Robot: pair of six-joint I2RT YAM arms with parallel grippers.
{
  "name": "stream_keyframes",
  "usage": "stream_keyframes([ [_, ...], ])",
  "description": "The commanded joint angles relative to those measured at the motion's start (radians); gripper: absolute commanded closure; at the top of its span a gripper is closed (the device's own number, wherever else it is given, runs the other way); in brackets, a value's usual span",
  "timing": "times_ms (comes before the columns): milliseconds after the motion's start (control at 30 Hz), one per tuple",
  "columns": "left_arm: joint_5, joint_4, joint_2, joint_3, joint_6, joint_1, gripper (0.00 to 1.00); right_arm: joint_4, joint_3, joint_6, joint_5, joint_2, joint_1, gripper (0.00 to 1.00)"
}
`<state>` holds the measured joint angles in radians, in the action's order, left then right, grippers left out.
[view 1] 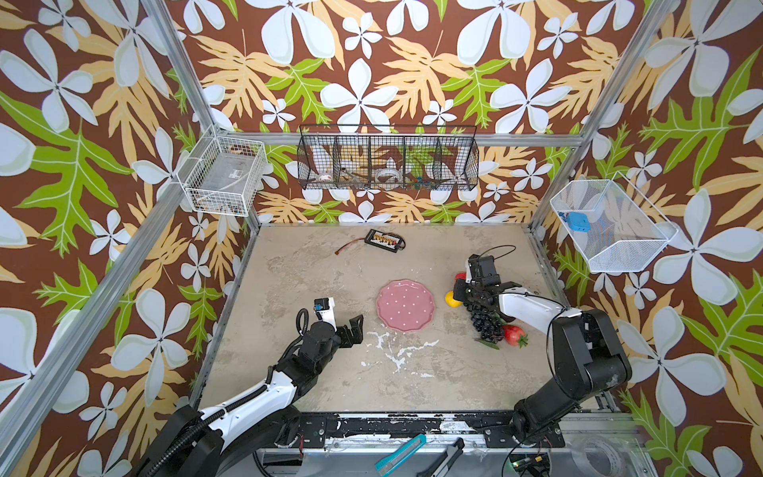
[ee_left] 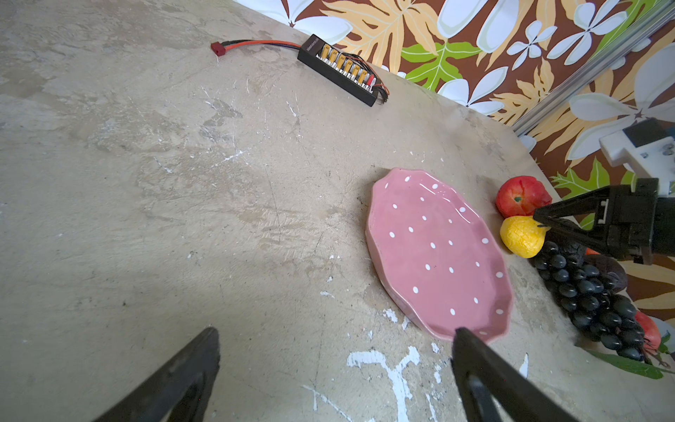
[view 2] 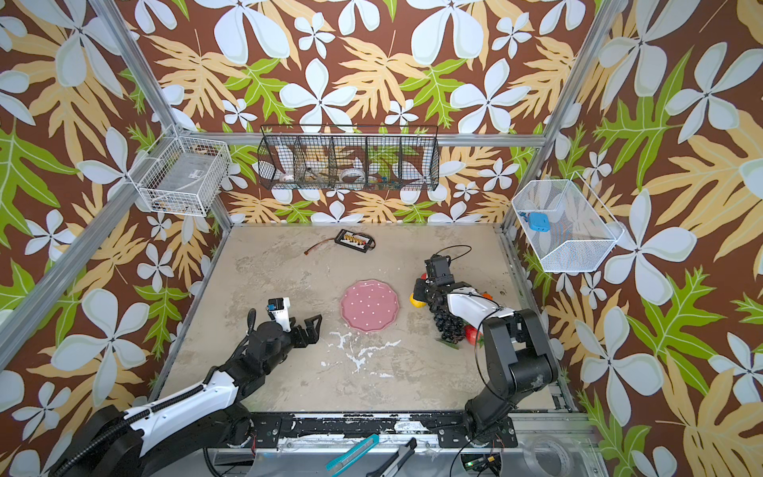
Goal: Arrange fruit in a fruit bowl
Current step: Pick up the fruit from the middle-right of the table, then place the fruit in the fruit bowl.
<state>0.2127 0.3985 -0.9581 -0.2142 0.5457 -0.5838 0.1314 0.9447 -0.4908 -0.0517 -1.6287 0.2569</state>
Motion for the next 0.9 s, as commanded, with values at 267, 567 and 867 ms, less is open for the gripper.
stream_keyframes([
  [267, 0.02, 0.014, -0.001, -0.008, 0.0, -0.001, 0.0, 0.053, 0.126, 0.051, 0.046, 0.009, 0.116, 0.81],
  [567, 0.03, 0.004, 0.016, -0.008, -0.001, -0.001, 0.0, 0.077, 0.285, 0.061, 0.092, -0.11, 0.244, 0.81],
  [867, 0.044, -0.009, 0.039, -0.006, 0.0, -0.001, 0.0, 0.083, 0.376, 0.076, 0.142, -0.213, 0.339, 0.8],
])
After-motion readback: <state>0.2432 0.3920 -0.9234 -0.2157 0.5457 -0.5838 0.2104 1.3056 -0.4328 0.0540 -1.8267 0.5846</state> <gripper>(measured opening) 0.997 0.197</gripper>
